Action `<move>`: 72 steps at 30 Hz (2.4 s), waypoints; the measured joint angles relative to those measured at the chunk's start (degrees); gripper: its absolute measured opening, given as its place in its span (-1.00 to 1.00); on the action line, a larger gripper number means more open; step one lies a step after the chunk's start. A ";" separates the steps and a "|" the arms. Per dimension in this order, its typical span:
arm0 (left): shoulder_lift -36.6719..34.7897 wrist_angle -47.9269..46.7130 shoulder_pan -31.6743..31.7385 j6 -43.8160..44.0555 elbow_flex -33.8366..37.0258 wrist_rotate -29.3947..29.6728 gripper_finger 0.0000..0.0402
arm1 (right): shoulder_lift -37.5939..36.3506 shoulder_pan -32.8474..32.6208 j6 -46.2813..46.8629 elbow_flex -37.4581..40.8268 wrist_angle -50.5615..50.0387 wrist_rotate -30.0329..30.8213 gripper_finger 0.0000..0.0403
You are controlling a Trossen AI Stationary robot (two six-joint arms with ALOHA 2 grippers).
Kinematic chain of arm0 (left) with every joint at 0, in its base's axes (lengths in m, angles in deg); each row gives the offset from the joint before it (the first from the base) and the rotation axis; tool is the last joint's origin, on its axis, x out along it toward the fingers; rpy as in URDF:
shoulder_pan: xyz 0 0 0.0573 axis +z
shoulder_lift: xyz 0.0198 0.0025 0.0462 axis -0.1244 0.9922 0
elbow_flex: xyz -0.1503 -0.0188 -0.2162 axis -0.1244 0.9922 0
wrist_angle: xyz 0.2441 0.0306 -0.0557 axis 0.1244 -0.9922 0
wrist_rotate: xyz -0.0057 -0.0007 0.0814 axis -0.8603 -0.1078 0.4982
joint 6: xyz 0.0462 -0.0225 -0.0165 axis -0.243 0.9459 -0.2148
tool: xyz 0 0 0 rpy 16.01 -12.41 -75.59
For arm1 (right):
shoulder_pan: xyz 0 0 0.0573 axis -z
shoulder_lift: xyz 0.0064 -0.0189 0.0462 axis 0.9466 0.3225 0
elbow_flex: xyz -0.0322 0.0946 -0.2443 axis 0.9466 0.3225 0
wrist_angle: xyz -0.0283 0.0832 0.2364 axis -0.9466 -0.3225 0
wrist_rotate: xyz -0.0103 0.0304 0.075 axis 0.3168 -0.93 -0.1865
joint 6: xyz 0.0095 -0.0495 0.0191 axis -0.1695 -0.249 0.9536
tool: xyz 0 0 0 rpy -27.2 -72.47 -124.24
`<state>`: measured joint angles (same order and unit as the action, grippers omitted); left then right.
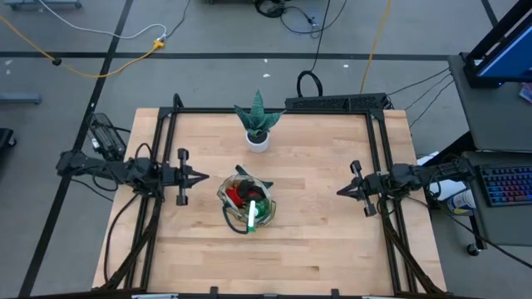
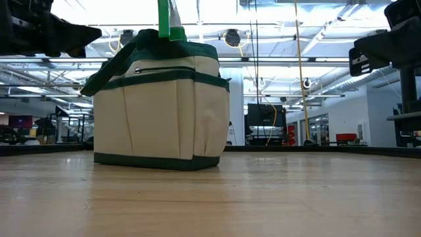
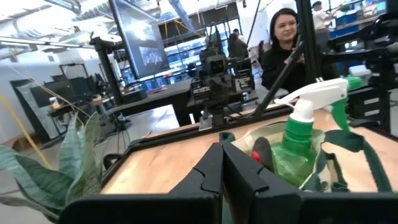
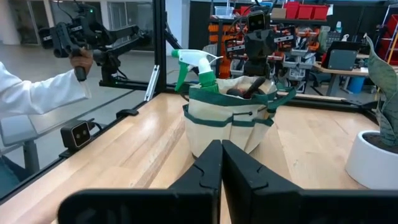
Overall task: Pick & Place Garden tools in Gardening bag
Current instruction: Return to Home Position
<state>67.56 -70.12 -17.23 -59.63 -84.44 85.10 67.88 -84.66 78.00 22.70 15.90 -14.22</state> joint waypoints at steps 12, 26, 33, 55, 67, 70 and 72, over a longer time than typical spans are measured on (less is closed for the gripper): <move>0.00 0.04 1.18 1.51 0.00 -3.51 -0.98 | 0.00 0.00 0.72 -0.01 -0.09 -0.24 -1.00; 0.07 0.96 1.18 2.93 2.39 -5.45 -0.99 | 0.01 0.00 0.60 3.00 3.50 -1.28 -1.00; 0.04 2.19 1.18 -0.32 2.32 -5.51 -0.99 | -0.01 0.00 -0.01 3.13 3.46 -1.39 -1.00; -6.16 -13.67 3.47 3.13 2.30 -3.98 -0.97 | 0.03 0.00 -1.74 3.23 1.44 -3.91 -1.00; -6.22 -15.88 6.78 4.33 2.12 -7.25 -0.98 | 0.03 -0.02 -1.74 3.28 2.27 -3.80 -1.00; -6.23 -15.96 7.74 3.91 2.12 -7.54 -0.94 | 0.05 -0.01 -2.69 3.28 3.12 -3.76 -1.00; -6.23 -15.98 8.30 3.27 2.12 -7.73 -0.95 | 0.05 -0.02 -3.30 3.29 3.20 -3.80 -1.00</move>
<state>61.33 -86.10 -8.93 -56.36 -82.32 77.37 67.94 -84.68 74.70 25.99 19.10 -18.03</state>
